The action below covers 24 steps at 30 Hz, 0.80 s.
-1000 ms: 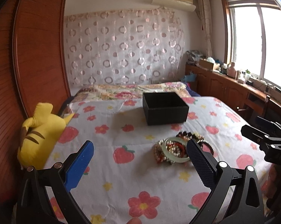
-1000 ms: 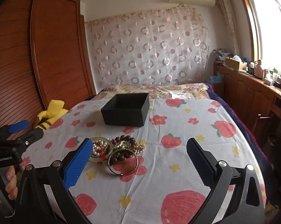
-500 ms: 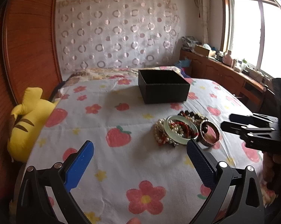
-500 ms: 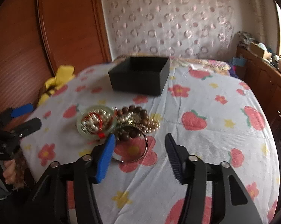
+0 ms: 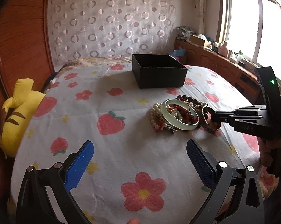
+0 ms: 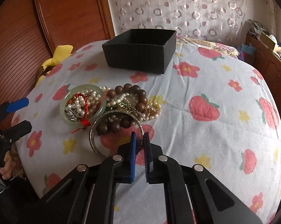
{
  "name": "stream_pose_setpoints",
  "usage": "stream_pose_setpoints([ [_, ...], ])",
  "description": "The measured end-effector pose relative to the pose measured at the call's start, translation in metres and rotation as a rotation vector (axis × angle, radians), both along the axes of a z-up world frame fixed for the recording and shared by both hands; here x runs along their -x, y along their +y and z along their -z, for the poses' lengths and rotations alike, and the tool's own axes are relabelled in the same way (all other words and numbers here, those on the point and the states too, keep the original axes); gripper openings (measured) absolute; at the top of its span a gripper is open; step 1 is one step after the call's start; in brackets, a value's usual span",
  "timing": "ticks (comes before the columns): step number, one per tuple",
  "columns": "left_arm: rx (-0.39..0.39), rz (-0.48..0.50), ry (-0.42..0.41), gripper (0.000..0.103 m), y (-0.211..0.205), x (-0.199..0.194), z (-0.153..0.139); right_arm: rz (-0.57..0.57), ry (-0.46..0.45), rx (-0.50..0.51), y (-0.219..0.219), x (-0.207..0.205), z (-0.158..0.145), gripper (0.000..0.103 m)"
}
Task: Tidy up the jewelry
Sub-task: 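Grasp the dark metal bangle with the right gripper and lift it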
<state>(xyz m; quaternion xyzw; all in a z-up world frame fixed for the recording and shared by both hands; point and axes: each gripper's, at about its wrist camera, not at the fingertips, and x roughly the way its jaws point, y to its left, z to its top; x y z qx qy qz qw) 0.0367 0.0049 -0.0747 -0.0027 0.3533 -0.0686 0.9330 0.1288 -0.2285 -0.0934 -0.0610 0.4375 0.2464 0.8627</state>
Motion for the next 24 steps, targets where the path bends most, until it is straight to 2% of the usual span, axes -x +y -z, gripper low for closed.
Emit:
stream_pose_setpoints([
  [11, -0.006, 0.103, 0.022, 0.096, -0.02, -0.021, 0.0, 0.058, -0.089, -0.001, -0.039, 0.01, -0.019, 0.005],
  [17, -0.005, 0.19, 0.023, 0.096, -0.039, -0.043, -0.005, 0.097, -0.088, 0.039, -0.059, 0.005, -0.011, 0.006],
  [24, 0.02, 0.267, 0.086, 0.096, -0.054, -0.068, -0.002, 0.11, -0.078, 0.035, -0.068, 0.004, -0.003, 0.005],
])
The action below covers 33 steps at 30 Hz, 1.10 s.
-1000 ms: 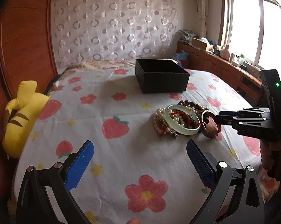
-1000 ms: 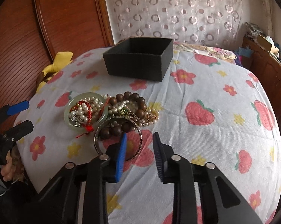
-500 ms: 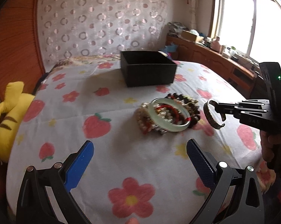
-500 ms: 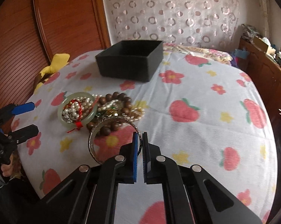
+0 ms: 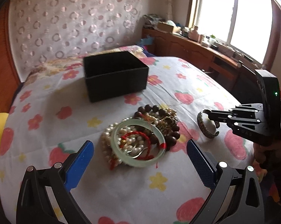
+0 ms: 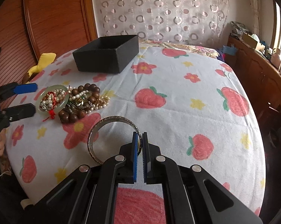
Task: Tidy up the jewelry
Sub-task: 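Grasp the dark metal bangle with the right gripper and lift it, then grasp and lift the jade bangle with the left gripper while the right gripper holds the metal bangle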
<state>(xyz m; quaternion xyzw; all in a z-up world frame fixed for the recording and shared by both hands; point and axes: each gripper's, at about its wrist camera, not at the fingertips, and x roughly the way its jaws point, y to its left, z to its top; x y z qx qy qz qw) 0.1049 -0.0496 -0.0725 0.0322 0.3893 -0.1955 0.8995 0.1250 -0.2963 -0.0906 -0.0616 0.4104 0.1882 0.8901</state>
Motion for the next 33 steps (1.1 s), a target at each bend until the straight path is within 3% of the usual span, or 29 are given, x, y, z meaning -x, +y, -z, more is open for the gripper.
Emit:
stream_pose_setpoints([
  [3, -0.016, 0.016, 0.03, 0.095, -0.004, -0.009, 0.005, 0.005, -0.01, 0.01, 0.001, 0.001, 0.001, 0.005],
  [7, -0.077, 0.039, 0.051, 0.081, -0.012, -0.014, 0.014, 0.003, -0.035, 0.046, 0.006, 0.003, 0.002, 0.005],
  [23, -0.247, 0.065, 0.027, 0.076, -0.029, -0.022, 0.022, 0.013, -0.029, 0.034, 0.006, 0.003, 0.002, 0.006],
  [26, -0.247, 0.075, 0.018, 0.069, -0.027, -0.022, 0.02, 0.012, -0.026, 0.037, 0.006, 0.002, 0.002, 0.006],
  [33, -0.194, 0.079, -0.024, 0.069, -0.02, -0.013, 0.004, 0.008, -0.018, 0.045, 0.006, 0.001, 0.004, 0.008],
])
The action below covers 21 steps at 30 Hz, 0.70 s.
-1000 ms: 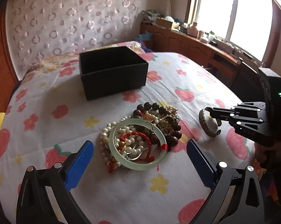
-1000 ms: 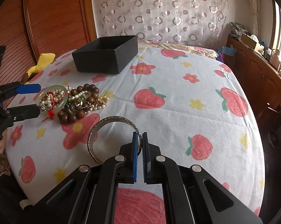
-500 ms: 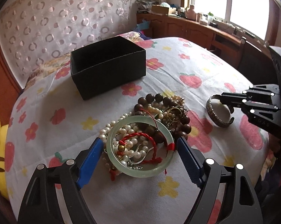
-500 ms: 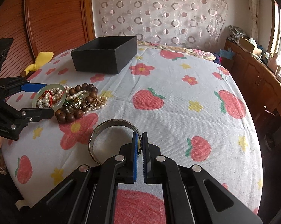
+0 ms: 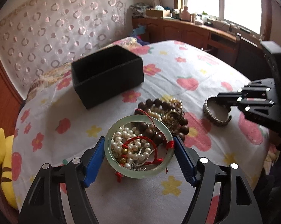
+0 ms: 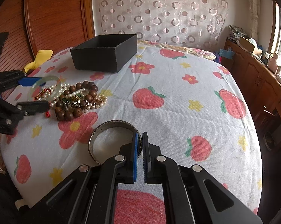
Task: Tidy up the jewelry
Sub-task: 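Grasp and lift the jade bangle with the left gripper while the right gripper holds the metal bangle, then lower the jade bangle into the black box and open the left gripper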
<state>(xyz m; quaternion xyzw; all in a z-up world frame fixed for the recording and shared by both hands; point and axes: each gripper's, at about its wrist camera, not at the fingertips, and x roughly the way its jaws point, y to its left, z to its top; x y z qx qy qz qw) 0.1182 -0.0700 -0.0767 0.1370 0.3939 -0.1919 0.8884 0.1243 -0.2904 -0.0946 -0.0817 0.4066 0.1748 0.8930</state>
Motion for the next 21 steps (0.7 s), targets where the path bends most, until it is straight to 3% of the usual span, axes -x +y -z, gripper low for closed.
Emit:
stream_pose_setpoints([
  [12, 0.117, -0.034, -0.111, 0.069, 0.02, 0.012, -0.047, -0.025, 0.009, 0.007, 0.005, -0.006, -0.002, 0.006],
  [21, 0.134, -0.057, -0.141, 0.069, 0.018, -0.031, -0.061, -0.038, -0.057, 0.0, 0.002, -0.02, -0.027, 0.005],
])
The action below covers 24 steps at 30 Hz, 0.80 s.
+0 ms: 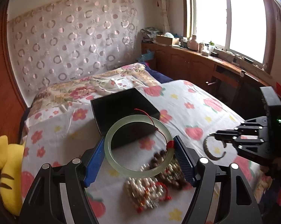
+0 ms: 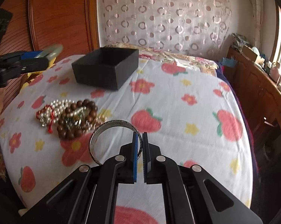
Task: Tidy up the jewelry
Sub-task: 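Lower the jade bangle into the black box and open the left gripper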
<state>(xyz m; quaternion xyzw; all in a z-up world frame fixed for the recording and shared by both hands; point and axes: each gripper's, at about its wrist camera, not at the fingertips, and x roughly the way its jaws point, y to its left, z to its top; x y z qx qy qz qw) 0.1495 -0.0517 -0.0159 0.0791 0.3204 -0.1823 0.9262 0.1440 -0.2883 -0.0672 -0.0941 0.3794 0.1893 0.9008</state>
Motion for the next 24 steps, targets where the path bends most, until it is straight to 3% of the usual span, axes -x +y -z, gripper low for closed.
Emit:
stream_pose_setpoints([
  [12, 0.01, -0.013, 0.043, 0.069, -0.011, -0.081, 0.014, -0.033, -0.065, -0.019, -0.002, -0.051, -0.038, 0.005],
  [24, 0.03, -0.023, 0.098, 0.07, -0.007, -0.133, 0.033, -0.094, -0.075, -0.042, 0.023, -0.111, -0.049, 0.005],
])
